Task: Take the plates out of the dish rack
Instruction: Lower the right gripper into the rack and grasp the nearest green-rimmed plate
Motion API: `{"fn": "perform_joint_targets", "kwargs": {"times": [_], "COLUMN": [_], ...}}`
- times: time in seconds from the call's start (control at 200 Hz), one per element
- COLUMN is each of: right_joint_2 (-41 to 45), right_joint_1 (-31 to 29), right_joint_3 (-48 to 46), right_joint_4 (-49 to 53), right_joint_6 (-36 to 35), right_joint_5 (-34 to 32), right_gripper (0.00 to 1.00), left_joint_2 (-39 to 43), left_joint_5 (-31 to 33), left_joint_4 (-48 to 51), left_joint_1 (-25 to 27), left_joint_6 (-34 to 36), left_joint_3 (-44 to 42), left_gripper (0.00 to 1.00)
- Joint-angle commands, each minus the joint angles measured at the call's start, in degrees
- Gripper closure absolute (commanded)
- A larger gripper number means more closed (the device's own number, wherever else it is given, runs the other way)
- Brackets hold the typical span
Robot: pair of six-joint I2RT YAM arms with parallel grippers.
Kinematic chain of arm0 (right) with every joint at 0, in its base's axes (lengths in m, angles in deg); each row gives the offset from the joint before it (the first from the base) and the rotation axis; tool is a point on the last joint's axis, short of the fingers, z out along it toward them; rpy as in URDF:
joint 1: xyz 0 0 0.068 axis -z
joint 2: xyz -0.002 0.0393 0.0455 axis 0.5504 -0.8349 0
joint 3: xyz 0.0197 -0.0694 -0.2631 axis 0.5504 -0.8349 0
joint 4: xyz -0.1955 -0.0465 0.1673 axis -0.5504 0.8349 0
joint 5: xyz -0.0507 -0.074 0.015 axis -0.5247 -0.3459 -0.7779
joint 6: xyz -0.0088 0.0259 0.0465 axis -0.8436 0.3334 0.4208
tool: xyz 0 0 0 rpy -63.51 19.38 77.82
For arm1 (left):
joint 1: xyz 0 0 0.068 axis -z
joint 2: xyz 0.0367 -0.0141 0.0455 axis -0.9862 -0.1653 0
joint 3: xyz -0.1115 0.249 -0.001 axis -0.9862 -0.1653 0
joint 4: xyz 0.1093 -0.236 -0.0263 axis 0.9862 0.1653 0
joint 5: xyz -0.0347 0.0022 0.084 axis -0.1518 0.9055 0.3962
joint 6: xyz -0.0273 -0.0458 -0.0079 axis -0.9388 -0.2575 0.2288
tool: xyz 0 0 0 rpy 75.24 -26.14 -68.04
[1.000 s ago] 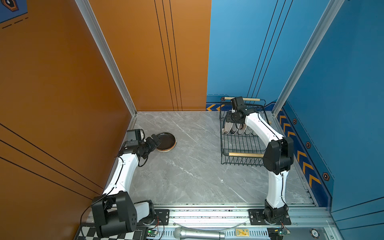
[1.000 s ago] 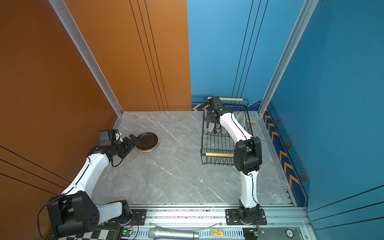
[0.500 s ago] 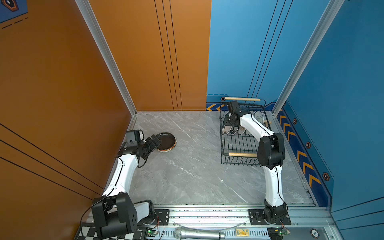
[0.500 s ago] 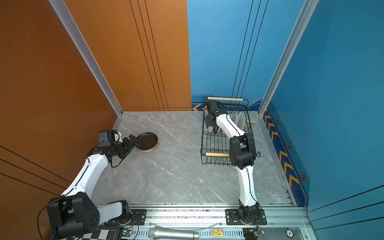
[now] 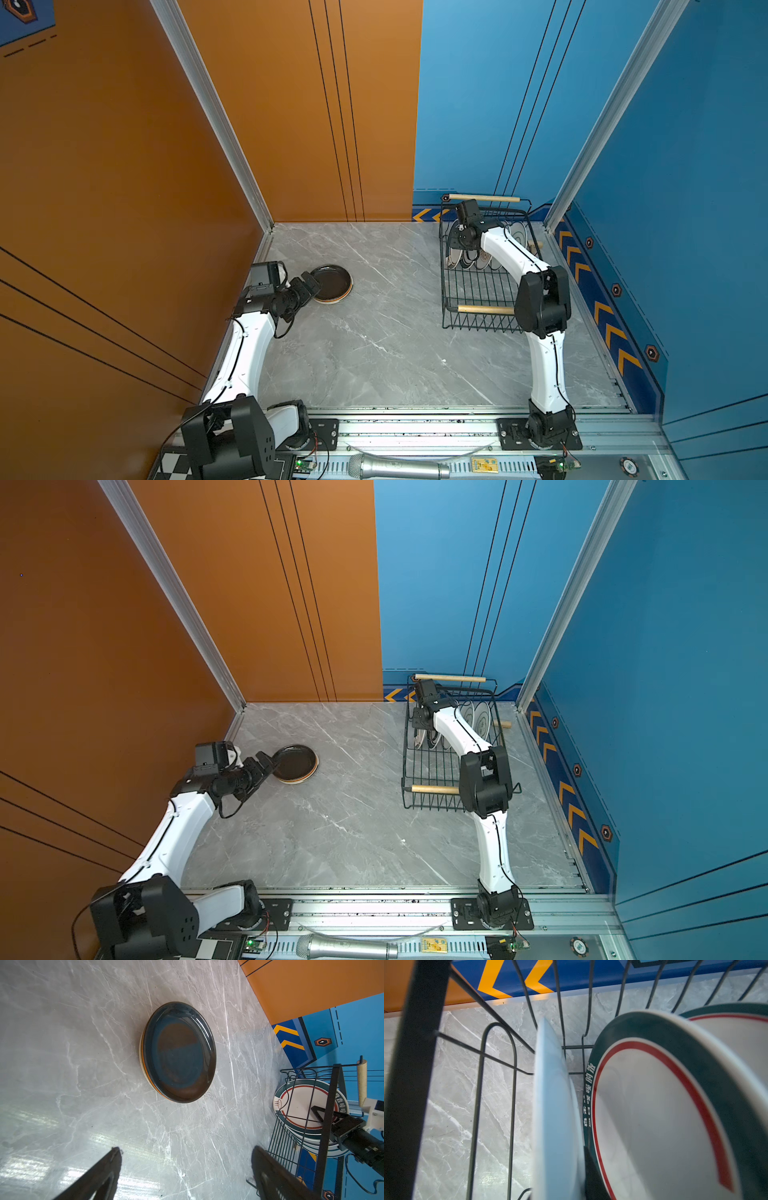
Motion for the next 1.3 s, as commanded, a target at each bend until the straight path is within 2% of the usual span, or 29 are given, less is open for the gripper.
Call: {"fn": "perform_joint_targets", "kwargs": {"times": [0.0, 0.215, 0.355, 0.531, 0.701, 1.106, 1.297], "right_joint_2": [-0.49, 0.28, 1.01, 2.38, 4.49, 8.20, 12.28], "right_joint_1": [-0.41, -1.11, -1.90, -2.29, -2.75, -3.14, -4.83], "right_joint_3": [0.83, 0.55, 0.72, 0.51, -0.55, -1.88, -2.25], "right_joint_4": [-0.92, -1.01, -1.18, -1.75, -2.80, -4.42, -5.47], "right_joint_6": [-2.59, -4.36, -5.39, -5.81, -6.58, -7.36, -10.85], "right_joint_5": [-0.64, -2.36, -4.40, -6.56, -9.03, -10.35, -16.90], "right_gripper": [0.85, 0.90, 0.91, 0.97, 0.99, 1.00, 1.00], "left_joint_2": [0.63, 0.64, -0.34, -1.61, -0.82, -1.92, -1.90], "left_joint_5": [2.04, 5.22, 5.15, 3.12, 5.01, 0.95, 1.40], "left_joint_4": [1.72, 1.90, 2.60, 2.85, 3.16, 3.13, 3.11], "left_joint_1": [0.10, 1.97, 2.46, 2.27, 2.38, 2.22, 2.66], "left_joint_6": [-1.10, -2.27, -2.67, -0.03, 1.96, 3.81, 3.93], "left_joint_3": [0.74, 0.43, 1.00, 1.90, 2.09, 2.77, 2.83], "left_gripper": [0.02, 0.02, 0.02, 0.02, 0.02, 0.02, 0.02]}}
